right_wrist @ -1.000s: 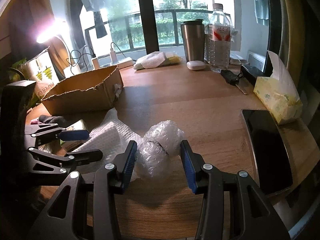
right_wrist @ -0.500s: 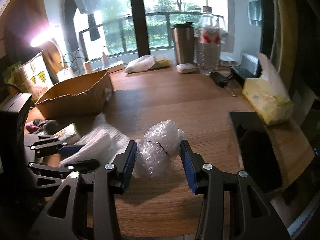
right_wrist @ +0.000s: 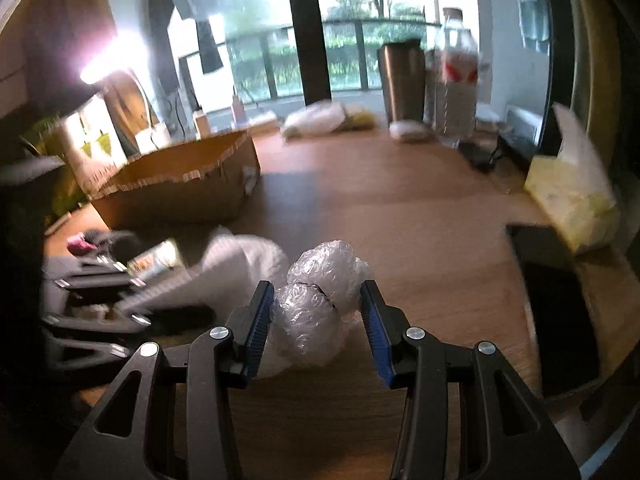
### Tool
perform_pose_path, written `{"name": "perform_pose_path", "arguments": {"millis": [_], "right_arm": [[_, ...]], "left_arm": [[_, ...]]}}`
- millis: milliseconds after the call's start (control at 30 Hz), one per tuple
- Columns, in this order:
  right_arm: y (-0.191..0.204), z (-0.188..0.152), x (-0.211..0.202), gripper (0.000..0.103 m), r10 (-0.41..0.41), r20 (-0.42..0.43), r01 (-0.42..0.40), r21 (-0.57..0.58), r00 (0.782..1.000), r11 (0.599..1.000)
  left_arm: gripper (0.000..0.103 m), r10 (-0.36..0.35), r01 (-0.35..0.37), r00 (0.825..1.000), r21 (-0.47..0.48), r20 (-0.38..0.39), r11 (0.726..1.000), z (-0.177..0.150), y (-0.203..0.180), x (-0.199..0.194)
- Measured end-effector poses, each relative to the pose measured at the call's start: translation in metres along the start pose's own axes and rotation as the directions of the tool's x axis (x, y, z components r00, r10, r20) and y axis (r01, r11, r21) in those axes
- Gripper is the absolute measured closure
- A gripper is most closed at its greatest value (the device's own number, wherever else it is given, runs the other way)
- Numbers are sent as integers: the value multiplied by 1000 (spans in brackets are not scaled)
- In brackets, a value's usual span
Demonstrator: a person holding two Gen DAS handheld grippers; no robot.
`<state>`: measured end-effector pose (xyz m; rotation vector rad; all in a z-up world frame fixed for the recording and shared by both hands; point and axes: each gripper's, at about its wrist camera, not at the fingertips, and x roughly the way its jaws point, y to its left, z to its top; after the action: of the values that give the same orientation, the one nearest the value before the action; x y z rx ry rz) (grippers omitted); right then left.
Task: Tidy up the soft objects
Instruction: 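Lift the white cloth with the left tool while the right tool lifts the bubble wrap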
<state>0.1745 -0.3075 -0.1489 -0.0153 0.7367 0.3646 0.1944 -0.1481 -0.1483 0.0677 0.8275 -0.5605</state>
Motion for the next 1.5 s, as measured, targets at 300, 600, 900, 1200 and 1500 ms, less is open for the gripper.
{"name": "perform_pose_path", "arguments": {"millis": [300, 600, 900, 1200, 1500], "right_arm": [[-1, -5, 10, 56, -57, -45, 57, -14, 997, 998], [3, 10, -14, 56, -48, 67, 48, 6, 997, 999], [36, 37, 23, 56, 36, 47, -34, -35, 998, 999], [47, 25, 64, 57, -32, -79, 27, -60, 996, 998], [51, 25, 61, 56, -40, -71, 35, -69, 997, 997]], "left_arm": [[89, 16, -14, 999, -57, 31, 998, 2, 24, -22], [89, 32, -30, 999, -67, 20, 997, 0, 36, -30], [89, 51, -49, 999, -108, 13, 993, -8, 46, -37], [89, 74, -66, 996, -151, 48, 986, -18, 61, -61], [89, 163, -139, 981, -208, 103, 968, -21, 94, -98]]}}
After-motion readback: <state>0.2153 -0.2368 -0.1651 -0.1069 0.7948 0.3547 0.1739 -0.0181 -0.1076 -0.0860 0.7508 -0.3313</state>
